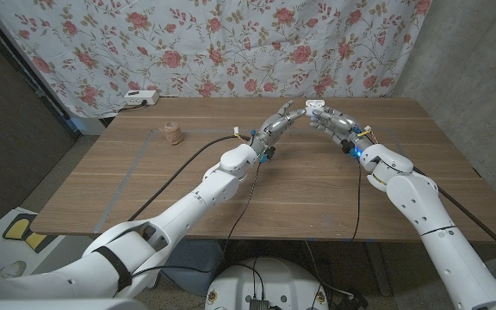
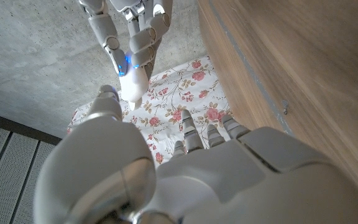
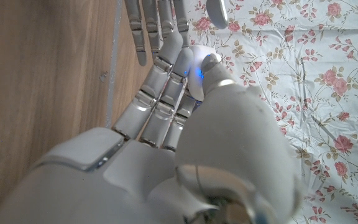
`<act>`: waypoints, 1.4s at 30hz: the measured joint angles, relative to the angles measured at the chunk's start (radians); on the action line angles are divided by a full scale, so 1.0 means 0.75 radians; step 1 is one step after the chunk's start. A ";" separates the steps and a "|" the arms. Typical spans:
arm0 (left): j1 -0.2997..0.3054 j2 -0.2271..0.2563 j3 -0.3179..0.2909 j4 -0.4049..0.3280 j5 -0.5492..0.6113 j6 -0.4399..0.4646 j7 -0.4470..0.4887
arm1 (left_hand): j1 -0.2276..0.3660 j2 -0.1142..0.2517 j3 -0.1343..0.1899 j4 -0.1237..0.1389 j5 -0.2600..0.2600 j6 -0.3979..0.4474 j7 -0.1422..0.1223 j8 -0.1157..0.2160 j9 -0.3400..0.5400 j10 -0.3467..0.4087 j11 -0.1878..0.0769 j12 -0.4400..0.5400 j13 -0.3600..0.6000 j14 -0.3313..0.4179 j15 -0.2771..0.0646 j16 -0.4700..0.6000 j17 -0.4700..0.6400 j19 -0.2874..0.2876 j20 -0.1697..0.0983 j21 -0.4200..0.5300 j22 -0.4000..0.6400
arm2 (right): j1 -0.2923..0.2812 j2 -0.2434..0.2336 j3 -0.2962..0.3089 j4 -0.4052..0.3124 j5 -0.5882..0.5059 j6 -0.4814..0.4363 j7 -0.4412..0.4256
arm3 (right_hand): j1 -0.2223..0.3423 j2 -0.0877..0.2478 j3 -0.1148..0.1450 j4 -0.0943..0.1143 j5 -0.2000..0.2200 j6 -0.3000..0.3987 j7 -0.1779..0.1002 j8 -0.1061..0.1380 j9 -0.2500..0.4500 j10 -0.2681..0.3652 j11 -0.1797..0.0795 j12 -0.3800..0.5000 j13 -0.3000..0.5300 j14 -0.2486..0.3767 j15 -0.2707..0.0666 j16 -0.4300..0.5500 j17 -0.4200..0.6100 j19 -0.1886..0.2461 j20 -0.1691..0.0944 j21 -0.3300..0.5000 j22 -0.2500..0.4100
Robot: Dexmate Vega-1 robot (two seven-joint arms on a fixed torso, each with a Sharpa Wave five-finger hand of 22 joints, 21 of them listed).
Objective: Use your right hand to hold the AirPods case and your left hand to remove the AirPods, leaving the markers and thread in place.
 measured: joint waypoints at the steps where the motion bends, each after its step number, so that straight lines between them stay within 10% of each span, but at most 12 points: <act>1: 0.000 0.000 0.000 0.000 0.000 0.000 -0.002 | -0.001 0.001 0.000 0.000 0.000 0.002 0.001 0.000 0.000 0.000 0.000 0.000 0.000 0.000 0.000 0.000 0.000 0.000 0.000 0.000 0.000 | 0.000 0.001 0.000 0.001 0.000 0.000 0.000 | 0.000 0.000 0.000 0.000 0.000 0.000 0.000 0.000 0.000 0.000 0.000 0.000 0.000 0.000 0.000 -0.001 0.000 0.000 0.000 0.004 0.000; 12: -0.014 0.006 0.007 0.012 0.008 -0.032 -0.027 | -0.006 0.006 0.000 0.000 0.000 0.331 -0.024 0.085 0.007 0.007 0.007 0.009 -0.011 0.000 0.000 0.000 0.000 0.000 0.000 0.000 0.000 | 0.005 0.008 0.010 0.008 0.007 -0.021 -0.008 | 0.002 0.001 -0.007 -0.007 0.000 0.000 0.000 -0.011 0.000 -0.002 -0.002 0.000 0.000 0.000 0.000 -0.001 0.006 0.000 0.000 0.011 0.000; 42: 0.098 0.062 -0.068 -0.164 0.050 -0.084 0.123 | -0.021 0.021 0.008 -0.008 0.005 0.573 -0.049 0.121 0.008 -0.039 0.033 0.003 -0.012 0.000 0.000 0.000 0.000 0.000 0.000 0.000 0.000 | 0.016 0.010 0.021 -0.004 -0.004 -0.069 -0.046 | 0.004 -0.001 -0.011 -0.003 -0.001 0.000 0.000 -0.026 0.006 -0.007 -0.007 0.000 0.000 0.000 0.000 -0.006 0.019 -0.004 -0.005 0.039 0.000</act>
